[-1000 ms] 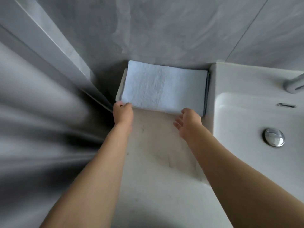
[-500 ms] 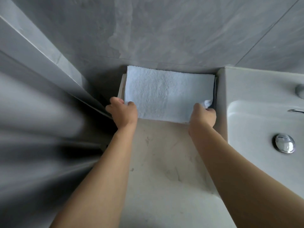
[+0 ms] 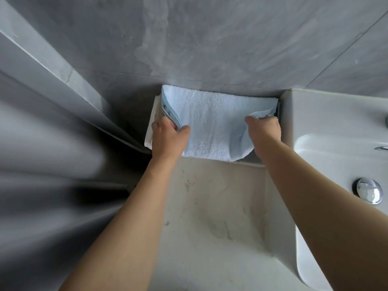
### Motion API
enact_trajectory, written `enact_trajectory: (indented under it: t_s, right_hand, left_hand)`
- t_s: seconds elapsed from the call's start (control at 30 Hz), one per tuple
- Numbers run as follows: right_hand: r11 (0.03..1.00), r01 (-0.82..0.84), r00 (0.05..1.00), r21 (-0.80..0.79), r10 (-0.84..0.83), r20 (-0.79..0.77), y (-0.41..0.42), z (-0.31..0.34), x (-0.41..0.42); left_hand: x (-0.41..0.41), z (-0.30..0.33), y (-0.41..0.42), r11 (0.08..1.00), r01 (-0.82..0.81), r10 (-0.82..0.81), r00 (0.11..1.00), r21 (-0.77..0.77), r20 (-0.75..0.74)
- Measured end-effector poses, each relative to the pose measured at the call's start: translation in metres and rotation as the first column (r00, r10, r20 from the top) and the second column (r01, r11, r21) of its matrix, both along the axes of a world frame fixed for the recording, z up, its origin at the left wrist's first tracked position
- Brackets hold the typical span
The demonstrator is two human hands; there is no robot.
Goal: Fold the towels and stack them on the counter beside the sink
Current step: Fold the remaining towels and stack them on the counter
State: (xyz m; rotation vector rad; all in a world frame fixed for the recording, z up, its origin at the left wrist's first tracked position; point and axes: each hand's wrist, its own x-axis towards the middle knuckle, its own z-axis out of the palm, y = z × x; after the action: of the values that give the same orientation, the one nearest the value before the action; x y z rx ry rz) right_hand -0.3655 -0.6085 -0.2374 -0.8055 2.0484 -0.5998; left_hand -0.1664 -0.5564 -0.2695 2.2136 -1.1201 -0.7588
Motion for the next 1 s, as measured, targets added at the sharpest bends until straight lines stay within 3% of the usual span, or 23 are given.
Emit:
enact_trajectory:
  t_s: [0.17, 0.23, 0.3, 0.4, 0.5, 0.57, 0.7, 0.8, 0.93, 1.0]
  right_hand:
    - [0.994, 0.006, 1.000, -0.108, -0.005, 0.009, -0.009, -0.009, -0.002]
    - [0.996, 0.021, 0.997, -0.083, -0.015, 0.072, -0.012, -0.008, 0.000]
    - [0.999, 0.050, 0.990, 0.002, -0.050, 0.135, -0.017, -0.006, 0.001]
    - [0.994, -0.107, 0.994, 0.031, 0.107, 0.014, -0.020, -0.007, -0.002]
    - [0.943, -0.316, 0.940, -0.103, 0.296, -0.169, -0.009, -0.005, 0.001]
    - [0.868, -0.444, 0.890, -0.223, 0.397, -0.224, 0.007, 0.002, 0.006]
    - [0.648, -0.651, 0.758, -0.395, 0.523, -0.391, 0.037, -0.003, 0.003]
    - [0.522, -0.701, 0.713, -0.486, 0.513, -0.478, 0.049, -0.008, -0.007]
    - [0.488, -0.658, 0.753, -0.574, 0.448, -0.482, 0.054, 0.000, -0.017]
    - [0.554, -0.563, 0.825, -0.614, 0.419, -0.378, 0.057, 0.011, -0.018]
  left_hand:
    - [-0.008, -0.003, -0.007, 0.992, 0.034, -0.018, 0.991, -0.120, 0.132]
    - [-0.011, -0.004, -0.005, 0.987, 0.054, -0.028, 0.986, -0.154, 0.165]
    - [-0.007, -0.004, -0.008, 0.995, 0.035, -0.019, 0.986, -0.094, 0.168]
    - [0.005, -0.001, -0.020, 0.997, 0.003, -0.024, 0.966, 0.083, 0.259]
    - [0.014, -0.002, -0.033, 0.999, 0.038, -0.036, 0.955, 0.000, 0.293]
    - [0.020, -0.002, -0.045, 0.985, 0.163, -0.133, 0.920, -0.053, 0.368]
    - [0.015, 0.001, -0.057, 0.860, 0.488, -0.496, 0.735, 0.147, 0.462]
    - [0.002, 0.004, -0.054, 0.763, 0.627, -0.617, 0.631, 0.160, 0.471]
    - [-0.009, 0.011, -0.062, 0.659, 0.749, -0.704, 0.584, 0.065, 0.403]
    - [-0.012, 0.019, -0.069, 0.625, 0.776, -0.730, 0.540, 0.088, 0.419]
